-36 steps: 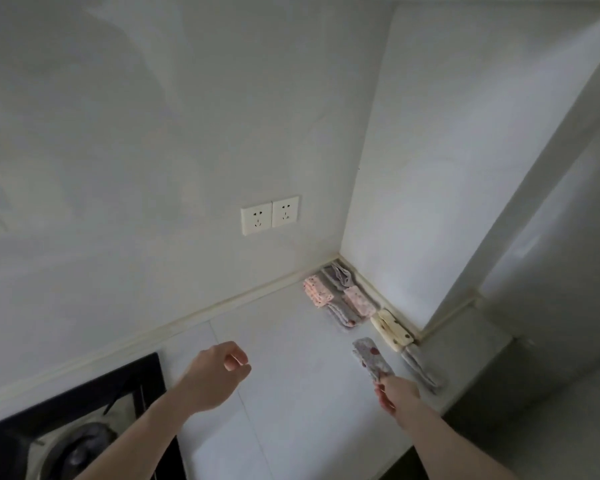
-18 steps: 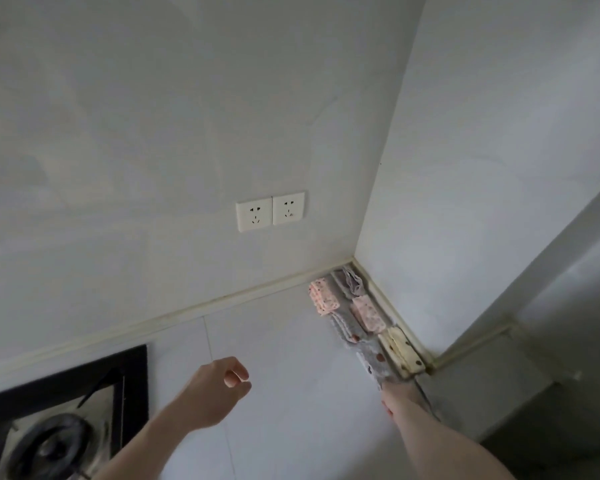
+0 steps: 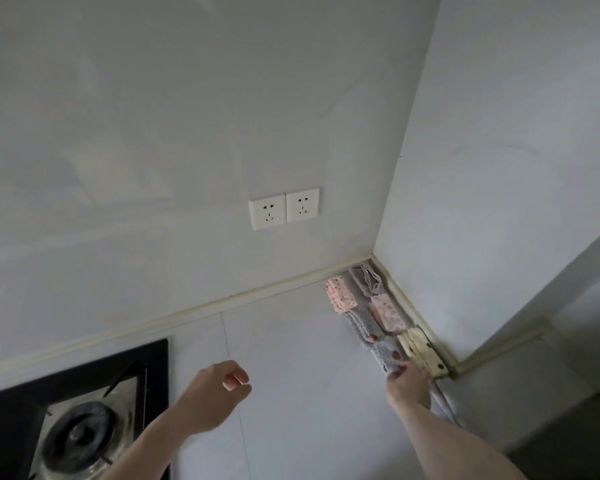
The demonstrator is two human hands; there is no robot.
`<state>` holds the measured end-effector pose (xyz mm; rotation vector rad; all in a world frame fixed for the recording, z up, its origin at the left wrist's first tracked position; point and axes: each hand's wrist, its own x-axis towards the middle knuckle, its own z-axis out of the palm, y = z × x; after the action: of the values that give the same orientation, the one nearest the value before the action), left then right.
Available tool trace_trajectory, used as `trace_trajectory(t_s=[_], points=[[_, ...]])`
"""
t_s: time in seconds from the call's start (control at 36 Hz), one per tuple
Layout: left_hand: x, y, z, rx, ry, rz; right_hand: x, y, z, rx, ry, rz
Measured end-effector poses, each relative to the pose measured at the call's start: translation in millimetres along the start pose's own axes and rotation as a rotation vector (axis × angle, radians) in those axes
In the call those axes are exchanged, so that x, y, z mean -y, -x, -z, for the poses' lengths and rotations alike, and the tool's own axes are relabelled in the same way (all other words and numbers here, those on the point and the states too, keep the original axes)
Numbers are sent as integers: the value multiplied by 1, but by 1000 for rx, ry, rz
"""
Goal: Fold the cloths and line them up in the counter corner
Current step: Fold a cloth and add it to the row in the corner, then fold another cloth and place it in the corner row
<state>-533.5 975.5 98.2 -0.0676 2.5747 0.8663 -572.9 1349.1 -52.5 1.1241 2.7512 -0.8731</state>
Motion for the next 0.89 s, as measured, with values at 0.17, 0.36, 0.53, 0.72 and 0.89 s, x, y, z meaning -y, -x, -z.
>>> trace_trajectory(t_s=[0.17, 0.36, 0.53, 0.72, 0.89], points=[[15, 16, 7, -40, 47, 45, 27, 30, -1, 1, -62, 127], [50, 61, 15, -56, 92, 127, 65, 91, -23, 258, 0, 408], [105, 131, 36, -137, 158, 222, 115, 179, -52, 494, -16, 659], [193, 247, 61, -318, 255, 332, 165, 337, -82, 756, -109, 908], [268, 360, 69, -488, 306, 417, 189, 477, -94, 923, -193, 1036]])
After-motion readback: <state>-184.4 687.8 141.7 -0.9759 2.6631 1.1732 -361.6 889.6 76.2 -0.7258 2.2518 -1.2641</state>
